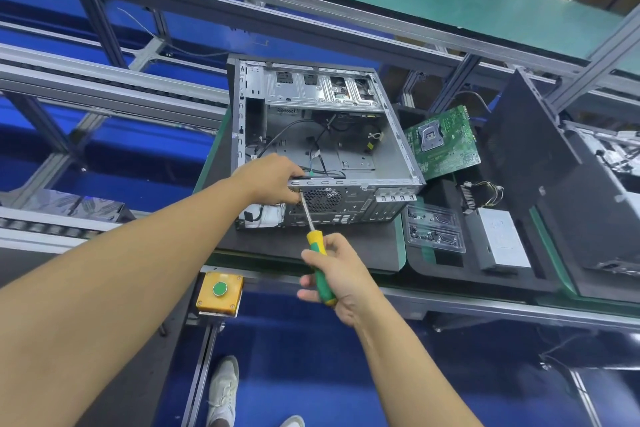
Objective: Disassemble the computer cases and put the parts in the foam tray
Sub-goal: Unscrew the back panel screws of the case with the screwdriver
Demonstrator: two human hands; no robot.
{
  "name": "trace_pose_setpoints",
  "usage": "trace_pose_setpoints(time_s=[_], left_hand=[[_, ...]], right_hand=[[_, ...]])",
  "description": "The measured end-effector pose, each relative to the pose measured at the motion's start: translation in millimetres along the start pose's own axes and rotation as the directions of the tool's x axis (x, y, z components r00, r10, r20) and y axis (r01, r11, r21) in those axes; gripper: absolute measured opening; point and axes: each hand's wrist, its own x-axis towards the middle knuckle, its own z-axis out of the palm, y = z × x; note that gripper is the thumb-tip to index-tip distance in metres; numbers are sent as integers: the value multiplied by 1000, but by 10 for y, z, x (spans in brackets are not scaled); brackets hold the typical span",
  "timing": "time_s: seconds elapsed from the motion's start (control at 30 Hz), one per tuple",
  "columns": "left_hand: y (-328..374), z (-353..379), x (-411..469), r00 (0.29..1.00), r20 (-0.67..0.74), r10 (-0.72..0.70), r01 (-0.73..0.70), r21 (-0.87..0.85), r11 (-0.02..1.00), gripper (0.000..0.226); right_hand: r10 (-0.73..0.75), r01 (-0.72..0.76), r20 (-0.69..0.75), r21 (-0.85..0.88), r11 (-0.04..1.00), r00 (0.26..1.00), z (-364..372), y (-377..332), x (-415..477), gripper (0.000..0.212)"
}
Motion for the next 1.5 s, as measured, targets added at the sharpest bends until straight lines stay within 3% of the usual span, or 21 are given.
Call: trace_pose_setpoints(time_s=[0.07,0.13,0.2,0.33,0.47,0.57,0.63,0.73,0.8,0.83,0.9,0.93,0.97,1.0,1.03,1.07,1.1,1.13,1.33,1.5], left_hand=[[-6,7,3,1000,0,-2,2,6,1000,13],[-13,14,6,1000,-12,-7,7,5,1000,22],[-17,14,14,1000,-18,-6,6,9,1000,28],[5,-13,-5,1000,10,-4,4,3,1000,30],[23,-33,-27,999,37,-15,13,37,999,11],[15,-18,-21,999,46,-14,10,75,997,22],[33,-9,-44,999,46,-11,5,121,993,8],[79,35,-109,997,50,-66,57,170,984,41],[146,66,-221,995,-77,-58,69,158,985,58],[198,106,-309,974,-224,-42,62,86,994,59],[320,218,-521,836,-535,-119,23,-183,983,37],[393,288,-629,777,-572,-265,46,-368,929,22],[479,346,-713,753,-484,-446,127,-558,820,10],[555,394,-749,744,-282,-606,235,-739,632,5],[621,438,-740,725,-36,-688,317,-869,380,9],[666,476,-706,708,167,-686,342,-932,125,13],[699,482,-658,700,287,-654,325,-943,-65,16],[711,488,-601,702,327,-633,287,-943,-169,19],[758,464,-344,670,348,-656,125,-923,-363,21],[741,519,-375,713,299,-635,95,-938,-334,12]], right_hand=[[79,-83,71,50,995,994,20,-66,-38,19],[162,-189,201,121,975,966,15,-164,-92,33],[160,-198,254,134,971,954,-25,-193,-103,37],[11,-33,160,136,990,987,-44,-154,-95,6],[38,-44,98,58,997,994,-19,-141,-61,22],[79,-99,154,126,987,985,5,-177,-79,30],[87,-108,158,133,985,984,22,-164,-76,36],[59,-72,95,138,988,994,52,-146,-75,25],[40,-53,85,160,986,996,55,-145,-67,16],[38,-52,91,161,986,995,51,-144,-69,14],[32,-46,95,143,989,995,38,-131,-56,13],[27,-39,95,136,990,995,33,-123,-49,13],[21,-33,94,128,991,995,34,-115,-45,13],[15,-27,95,121,992,995,38,-109,-43,13],[10,-21,90,113,993,996,41,-101,-40,14],[7,-15,80,102,995,997,42,-92,-37,17],[3,-10,69,92,996,998,42,-87,-33,20],[1,-6,59,86,996,998,41,-84,-30,22],[-5,3,44,49,999,999,18,-66,4,23],[-2,2,50,-4,1000,999,-55,-35,21,22]])
